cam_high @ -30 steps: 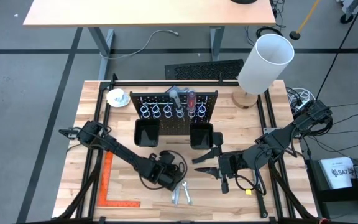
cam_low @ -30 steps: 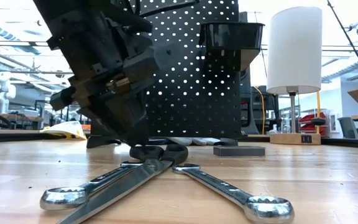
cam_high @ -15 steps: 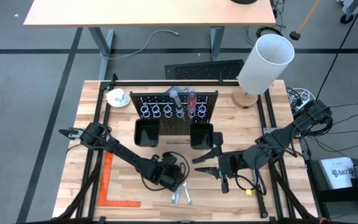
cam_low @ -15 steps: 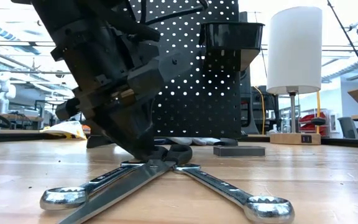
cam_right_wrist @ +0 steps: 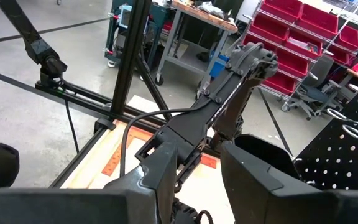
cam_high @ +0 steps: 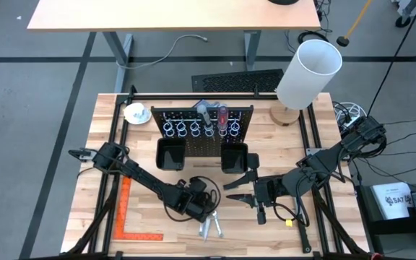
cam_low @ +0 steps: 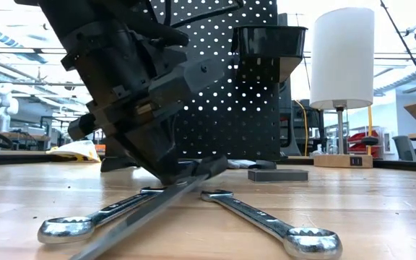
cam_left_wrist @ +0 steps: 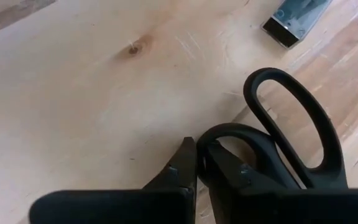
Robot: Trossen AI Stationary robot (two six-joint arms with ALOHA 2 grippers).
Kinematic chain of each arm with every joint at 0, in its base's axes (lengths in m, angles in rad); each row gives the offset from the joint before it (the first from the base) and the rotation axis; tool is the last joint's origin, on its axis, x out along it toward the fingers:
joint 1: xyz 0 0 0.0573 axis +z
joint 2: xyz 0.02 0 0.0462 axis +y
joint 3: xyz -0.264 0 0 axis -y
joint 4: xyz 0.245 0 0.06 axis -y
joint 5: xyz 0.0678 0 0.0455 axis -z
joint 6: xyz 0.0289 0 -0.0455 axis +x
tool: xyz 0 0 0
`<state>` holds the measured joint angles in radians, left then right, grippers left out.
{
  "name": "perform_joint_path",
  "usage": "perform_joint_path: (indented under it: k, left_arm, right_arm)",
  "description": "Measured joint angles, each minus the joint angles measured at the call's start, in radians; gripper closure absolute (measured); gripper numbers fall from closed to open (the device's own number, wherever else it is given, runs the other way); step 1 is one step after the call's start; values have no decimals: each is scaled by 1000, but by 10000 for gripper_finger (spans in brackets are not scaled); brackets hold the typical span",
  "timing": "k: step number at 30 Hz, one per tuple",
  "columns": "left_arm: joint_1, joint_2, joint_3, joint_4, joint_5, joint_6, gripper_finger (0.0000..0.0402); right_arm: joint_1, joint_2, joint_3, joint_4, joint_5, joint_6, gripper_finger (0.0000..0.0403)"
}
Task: Hang tools onto peg board
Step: Hang the black scissors on the black peg board
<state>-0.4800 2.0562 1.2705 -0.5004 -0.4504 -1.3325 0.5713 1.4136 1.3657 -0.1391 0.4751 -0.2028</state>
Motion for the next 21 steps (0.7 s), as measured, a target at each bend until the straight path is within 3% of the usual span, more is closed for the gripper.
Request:
perform_joint_path:
  k: [7,21]
  left_arm:
    - [-42,-52,-6,-16,-31,3,382]
    - [-117,-208,-4,-11,-264,38,385]
  right_arm:
    - [0,0,0,0,0,0,287]
    - [0,0,0,0,0,0,287]
